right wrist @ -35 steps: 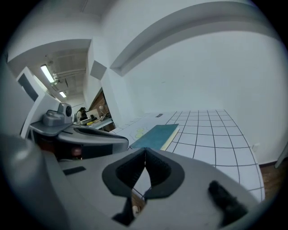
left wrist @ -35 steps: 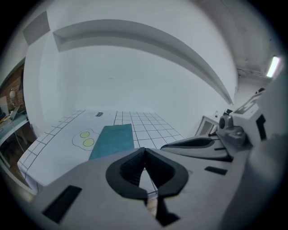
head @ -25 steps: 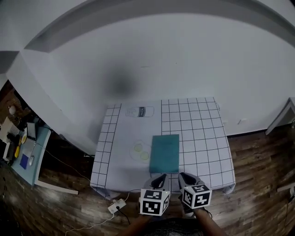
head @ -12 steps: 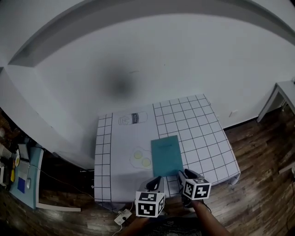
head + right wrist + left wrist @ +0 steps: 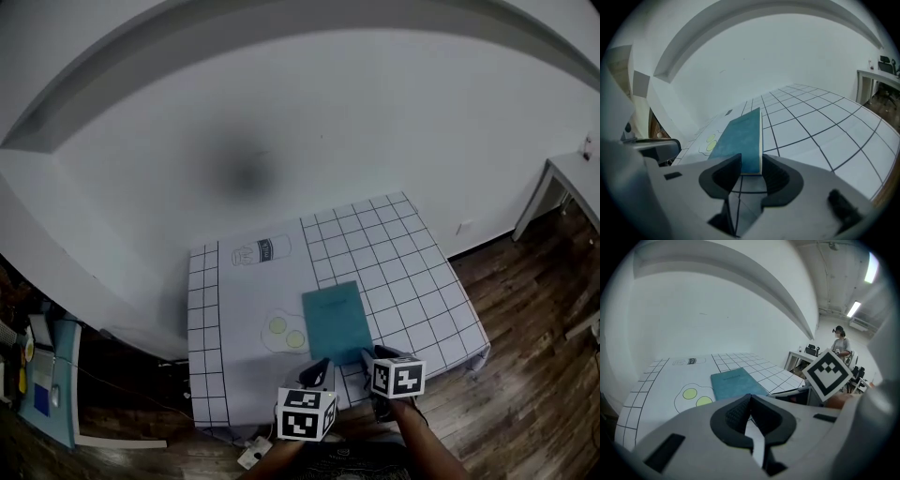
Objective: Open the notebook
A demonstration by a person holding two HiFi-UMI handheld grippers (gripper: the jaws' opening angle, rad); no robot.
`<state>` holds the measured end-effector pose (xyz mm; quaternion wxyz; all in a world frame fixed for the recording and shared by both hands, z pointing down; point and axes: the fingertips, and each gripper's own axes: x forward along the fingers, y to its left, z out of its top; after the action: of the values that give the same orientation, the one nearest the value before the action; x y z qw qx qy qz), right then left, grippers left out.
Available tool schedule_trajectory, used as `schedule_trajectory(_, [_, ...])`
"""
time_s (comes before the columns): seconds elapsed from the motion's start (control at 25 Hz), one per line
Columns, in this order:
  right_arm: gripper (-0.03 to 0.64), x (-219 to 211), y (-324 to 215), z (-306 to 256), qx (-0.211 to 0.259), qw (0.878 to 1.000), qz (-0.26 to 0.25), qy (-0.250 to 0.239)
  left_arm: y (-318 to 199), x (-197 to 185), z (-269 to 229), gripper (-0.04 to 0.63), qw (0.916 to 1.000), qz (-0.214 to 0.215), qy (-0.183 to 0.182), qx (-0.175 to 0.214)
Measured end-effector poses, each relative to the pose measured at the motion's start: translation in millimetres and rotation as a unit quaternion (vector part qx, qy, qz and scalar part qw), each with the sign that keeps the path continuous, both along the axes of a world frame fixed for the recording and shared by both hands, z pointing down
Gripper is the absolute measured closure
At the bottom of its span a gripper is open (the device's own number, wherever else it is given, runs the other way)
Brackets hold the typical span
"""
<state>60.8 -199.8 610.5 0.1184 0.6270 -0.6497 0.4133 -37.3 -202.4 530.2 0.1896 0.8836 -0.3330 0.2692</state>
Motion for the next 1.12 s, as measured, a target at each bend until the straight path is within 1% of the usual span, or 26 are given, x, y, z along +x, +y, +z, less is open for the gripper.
schedule_trajectory(0.16, [0.482, -1, -1, 3, -0.022, 0.999, -0.013, -0.019, -3, -1, 1, 0.584, 1.0, 0.007, -0.001, 0.0])
schedule_trajectory(0.24, [0.489, -1, -1, 2, -0.023, 0.999, -0.014, -0.035, -4, -3, 2, 0.584, 1.0, 0.007, -0.001, -0.001])
schedule_trajectory(0.28, [0.495, -1, -1, 1, -0.018, 0.999, -0.013, -0.044, -4, -5, 3, 0.584, 1.0, 0.006, -0.001, -0.002])
schedule_trajectory(0.4, [0.541, 2, -2, -4, 0.002, 0.998, -0.002, -0.068, -6, -8, 5, 0.584, 1.0, 0.001, -0.001, -0.004])
schedule_trajectory(0.52, [0.565, 3, -2, -9, 0.013, 0.996, 0.007, -0.084, -6, -10, 5, 0.584, 1.0, -0.004, 0.001, -0.005])
schedule_trajectory(0.88, [0.597, -10, -5, -45, 0.062, 0.994, -0.001, -0.095, -6, -16, -3, 0.584, 0.9996, -0.025, 0.01, 0.002])
schedule_trajectory(1.12, [0.598, -32, -10, -79, 0.103, 0.99, -0.033, -0.095, -4, -28, -10, 0.584, 0.9988, -0.045, 0.015, 0.009])
